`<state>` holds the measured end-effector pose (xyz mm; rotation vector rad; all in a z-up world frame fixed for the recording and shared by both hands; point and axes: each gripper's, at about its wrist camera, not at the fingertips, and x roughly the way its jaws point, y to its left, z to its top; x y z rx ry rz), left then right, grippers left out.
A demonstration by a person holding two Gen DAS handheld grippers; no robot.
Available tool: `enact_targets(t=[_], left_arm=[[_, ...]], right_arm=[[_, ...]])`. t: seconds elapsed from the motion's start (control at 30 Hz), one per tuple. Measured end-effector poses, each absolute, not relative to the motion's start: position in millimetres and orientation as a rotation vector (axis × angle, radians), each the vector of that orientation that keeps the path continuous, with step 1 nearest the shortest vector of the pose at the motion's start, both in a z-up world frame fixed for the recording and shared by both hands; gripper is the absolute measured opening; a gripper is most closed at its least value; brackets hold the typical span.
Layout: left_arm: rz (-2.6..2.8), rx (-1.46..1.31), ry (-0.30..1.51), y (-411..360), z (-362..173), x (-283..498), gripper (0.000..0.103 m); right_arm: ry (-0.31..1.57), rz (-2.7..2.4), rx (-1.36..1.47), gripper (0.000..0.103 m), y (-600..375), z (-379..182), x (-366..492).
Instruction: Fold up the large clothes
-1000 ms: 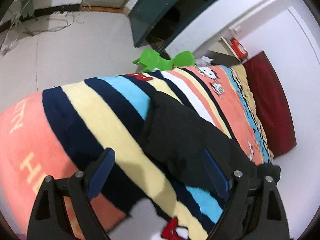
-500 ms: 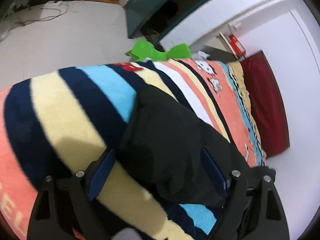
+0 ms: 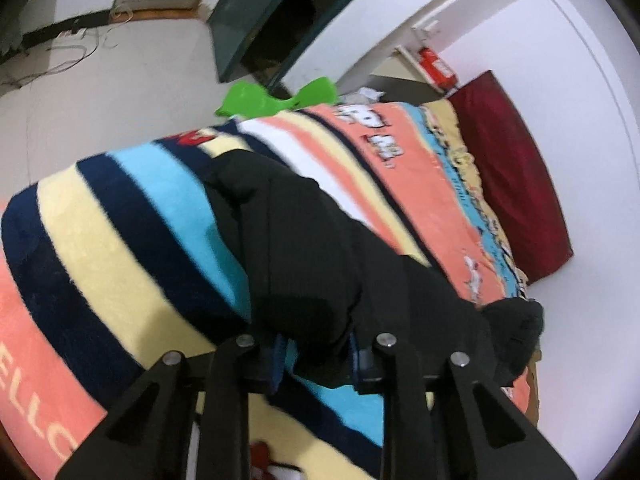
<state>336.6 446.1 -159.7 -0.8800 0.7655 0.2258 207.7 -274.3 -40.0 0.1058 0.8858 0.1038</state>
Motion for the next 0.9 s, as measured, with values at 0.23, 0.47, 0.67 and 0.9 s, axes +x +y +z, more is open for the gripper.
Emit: enact_targets(t=[0.23,0.47,0.67,0.9], left_arm=[[0.113,-0.790,0.704,387.3,-85.9,337.6,0.019],[-0.022,-0.667,0.657,292.2,-7.1,343.3,0.018],[-0.119,-0.581,0.660,195.8,33.1,357.7,0.017],[-0.221,-0.460,0.725,57.0,40.7,373.1,0.017]], right_arm=[[0.862,0.027,0.072,0.042,-305.9,-23.9,176.8],[0.817,-0.028,0.099,0.044,-352.6,-12.4,146.8],[0.789,-0.097,0.092,0.046,-393.8,-2.1,130.8],[0.742,-0.183,0.088,0.052,-437.8,9.2,122.7]])
